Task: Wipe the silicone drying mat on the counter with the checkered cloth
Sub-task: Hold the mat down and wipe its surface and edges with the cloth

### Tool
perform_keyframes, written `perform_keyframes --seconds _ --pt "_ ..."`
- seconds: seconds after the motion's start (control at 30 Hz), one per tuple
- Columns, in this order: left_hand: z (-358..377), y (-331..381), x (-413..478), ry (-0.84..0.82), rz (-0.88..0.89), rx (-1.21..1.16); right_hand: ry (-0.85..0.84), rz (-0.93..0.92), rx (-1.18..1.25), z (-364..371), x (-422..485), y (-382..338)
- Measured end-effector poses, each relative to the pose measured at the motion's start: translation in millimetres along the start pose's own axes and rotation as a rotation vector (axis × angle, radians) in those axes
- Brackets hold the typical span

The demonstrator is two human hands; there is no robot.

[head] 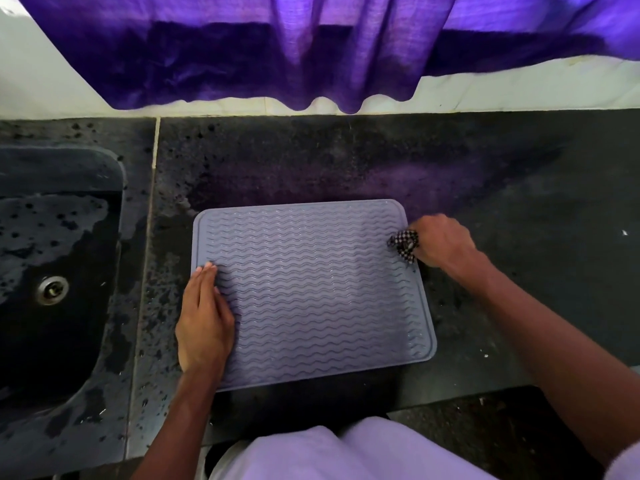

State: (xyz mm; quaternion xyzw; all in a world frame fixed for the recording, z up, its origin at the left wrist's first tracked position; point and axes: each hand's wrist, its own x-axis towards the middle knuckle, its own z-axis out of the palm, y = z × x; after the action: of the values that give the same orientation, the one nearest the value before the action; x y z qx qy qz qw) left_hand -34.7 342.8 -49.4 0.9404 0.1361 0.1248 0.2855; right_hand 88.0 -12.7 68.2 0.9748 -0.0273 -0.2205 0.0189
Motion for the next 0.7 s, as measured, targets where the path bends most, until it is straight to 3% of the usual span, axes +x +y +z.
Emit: perform_keyframes --seconds 0.1,0.23,0.3,0.43,0.7 --pt "2 -1 0 0.002 -0.007 0.0 -0.124 -0.035 0.024 12 -31 9" --pt "2 -1 0 0.013 -0.005 0.005 -0.51 0.002 0.167 9 -50 25" --pt "2 0 0 0.014 -0.008 0.004 -0.434 0.008 0.251 2 -44 29" --pt "2 -1 0 0.025 0.005 0.015 -0.075 0.015 0.253 -9 -18 17" --pt "5 -6 1 0.054 0.044 0.037 -0.138 -0.068 0.191 16 -41 12"
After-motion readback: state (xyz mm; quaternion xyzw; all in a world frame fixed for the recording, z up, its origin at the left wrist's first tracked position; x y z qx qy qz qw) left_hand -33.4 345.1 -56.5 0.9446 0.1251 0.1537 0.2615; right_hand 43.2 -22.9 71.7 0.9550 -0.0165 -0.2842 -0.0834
